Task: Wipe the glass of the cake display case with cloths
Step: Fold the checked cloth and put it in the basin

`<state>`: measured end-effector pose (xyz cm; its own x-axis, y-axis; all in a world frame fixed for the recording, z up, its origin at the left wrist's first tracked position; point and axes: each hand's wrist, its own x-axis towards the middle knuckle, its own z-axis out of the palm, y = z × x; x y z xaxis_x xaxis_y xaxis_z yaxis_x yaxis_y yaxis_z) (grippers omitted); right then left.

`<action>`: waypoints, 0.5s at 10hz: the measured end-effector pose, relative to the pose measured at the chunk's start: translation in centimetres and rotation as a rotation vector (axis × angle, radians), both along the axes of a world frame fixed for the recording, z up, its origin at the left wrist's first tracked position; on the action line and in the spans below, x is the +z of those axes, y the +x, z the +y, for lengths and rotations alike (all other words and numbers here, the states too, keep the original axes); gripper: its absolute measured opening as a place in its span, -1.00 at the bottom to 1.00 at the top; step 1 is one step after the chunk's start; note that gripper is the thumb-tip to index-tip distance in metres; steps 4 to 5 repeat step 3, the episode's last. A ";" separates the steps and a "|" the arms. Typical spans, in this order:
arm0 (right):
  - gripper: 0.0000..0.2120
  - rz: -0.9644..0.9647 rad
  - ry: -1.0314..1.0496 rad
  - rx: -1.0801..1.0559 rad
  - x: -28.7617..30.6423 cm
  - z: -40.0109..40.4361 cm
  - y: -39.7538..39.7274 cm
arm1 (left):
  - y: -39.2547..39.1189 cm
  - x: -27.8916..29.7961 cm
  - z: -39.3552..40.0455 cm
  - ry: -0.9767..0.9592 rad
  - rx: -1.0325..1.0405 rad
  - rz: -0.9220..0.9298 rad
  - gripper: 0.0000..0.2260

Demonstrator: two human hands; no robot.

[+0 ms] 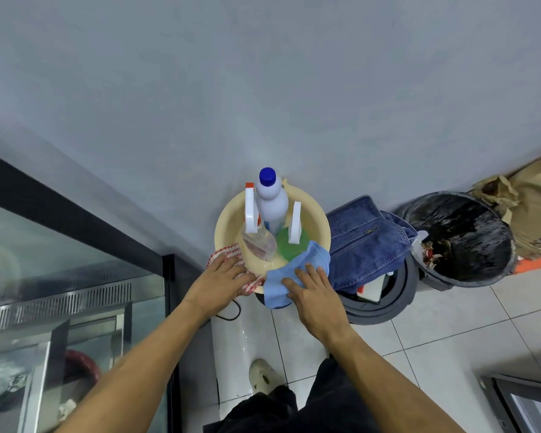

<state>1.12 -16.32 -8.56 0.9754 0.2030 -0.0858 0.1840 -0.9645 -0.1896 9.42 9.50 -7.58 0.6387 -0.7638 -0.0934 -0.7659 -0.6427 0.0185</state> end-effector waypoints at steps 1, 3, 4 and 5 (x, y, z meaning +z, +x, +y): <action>-0.38 0.003 0.032 0.003 0.1 0.2 -0.4 | -0.2 -0.1 -0.1 -0.044 0.001 0.020 -0.41; -0.52 0.021 -0.014 0.038 -1.1 -0.3 -0.2 | -0.4 -1.2 0.3 -0.099 -0.040 -0.065 -0.62; -0.52 0.021 -0.014 0.038 -1.1 -0.3 -0.2 | -0.4 -1.2 0.3 -0.099 -0.040 -0.065 -0.62; -0.52 0.021 -0.014 0.038 -1.1 -0.3 -0.2 | -0.4 -1.2 0.3 -0.099 -0.040 -0.065 -0.62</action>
